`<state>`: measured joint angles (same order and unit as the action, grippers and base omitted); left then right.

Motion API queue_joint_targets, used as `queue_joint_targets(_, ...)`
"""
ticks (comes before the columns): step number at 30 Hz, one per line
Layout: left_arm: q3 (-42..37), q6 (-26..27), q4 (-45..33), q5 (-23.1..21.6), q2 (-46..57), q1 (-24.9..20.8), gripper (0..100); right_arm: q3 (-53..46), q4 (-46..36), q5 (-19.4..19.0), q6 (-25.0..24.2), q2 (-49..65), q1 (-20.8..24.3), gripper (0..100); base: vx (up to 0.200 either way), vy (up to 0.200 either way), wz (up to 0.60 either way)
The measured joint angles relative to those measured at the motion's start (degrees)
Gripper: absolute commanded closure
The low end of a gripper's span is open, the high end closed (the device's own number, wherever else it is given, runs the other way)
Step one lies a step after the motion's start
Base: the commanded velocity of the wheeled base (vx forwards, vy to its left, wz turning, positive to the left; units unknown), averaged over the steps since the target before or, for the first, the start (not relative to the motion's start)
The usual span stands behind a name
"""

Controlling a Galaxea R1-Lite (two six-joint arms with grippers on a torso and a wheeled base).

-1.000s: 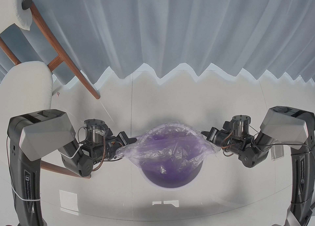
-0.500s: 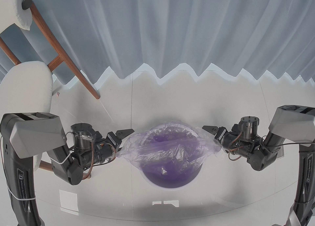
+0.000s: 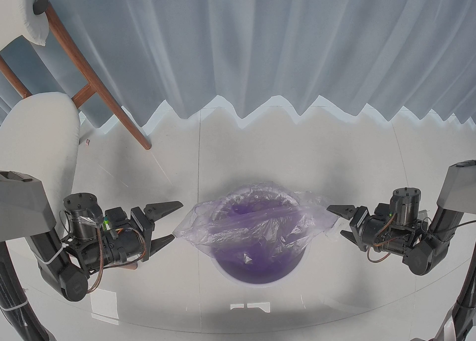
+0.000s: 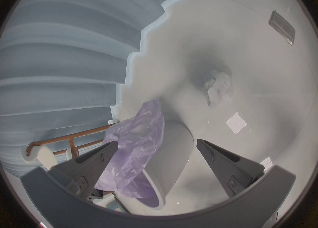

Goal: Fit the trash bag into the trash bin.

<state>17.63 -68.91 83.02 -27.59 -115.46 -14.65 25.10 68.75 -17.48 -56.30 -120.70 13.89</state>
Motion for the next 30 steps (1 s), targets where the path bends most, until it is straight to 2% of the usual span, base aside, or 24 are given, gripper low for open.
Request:
queue_joint_targets(6, -0.32, -1.69, 0.05, -1.3, 2.36, -2.27, 0, -0.9, -0.24, -0.15, -5.83, 2.34, 2.18, 0, 0.0, 0.0, 0.0)
queue_joint_targets(14, 4.41, -2.02, -0.06, -1.23, -1.52, -4.36, 0, 4.45, -4.38, -0.17, -6.84, 2.62, 5.27, 0, 0.0, 0.0, 0.0)
queue_joint_targets(15, 5.52, -2.02, -0.06, -1.18, -2.35, -4.44, 100, 5.51, -4.92, -0.13, -6.88, 2.47, 5.46, 0, 0.0, 0.0, 0.0)
queue_joint_targets(17, 7.69, -2.02, -0.13, -1.01, -4.11, -4.52, 100, 7.17, -5.8, -0.09, -6.9, 2.18, 5.96, 0, 0.0, 0.0, 0.0)
queue_joint_targets(18, 8.83, -2.0, -0.13, -0.9, -5.07, -4.61, 100, 7.84, -6.27, -0.06, -6.92, 2.01, 6.27, 100, 0.0, 0.0, 0.0)
queue_joint_targets(24, 11.53, -1.84, -0.17, -1.01, -8.24, -5.72, 100, 8.3, -6.77, 0.09, -6.85, 1.68, 8.44, 100, 0.0, 0.0, 0.0)
queue_joint_targets(30, 8.11, -0.52, 0.22, -1.04, -8.44, -7.08, 100, 4.19, -6.55, 0.33, -5.47, 3.0, 9.92, 100, 0.0, 0.0, 0.0)
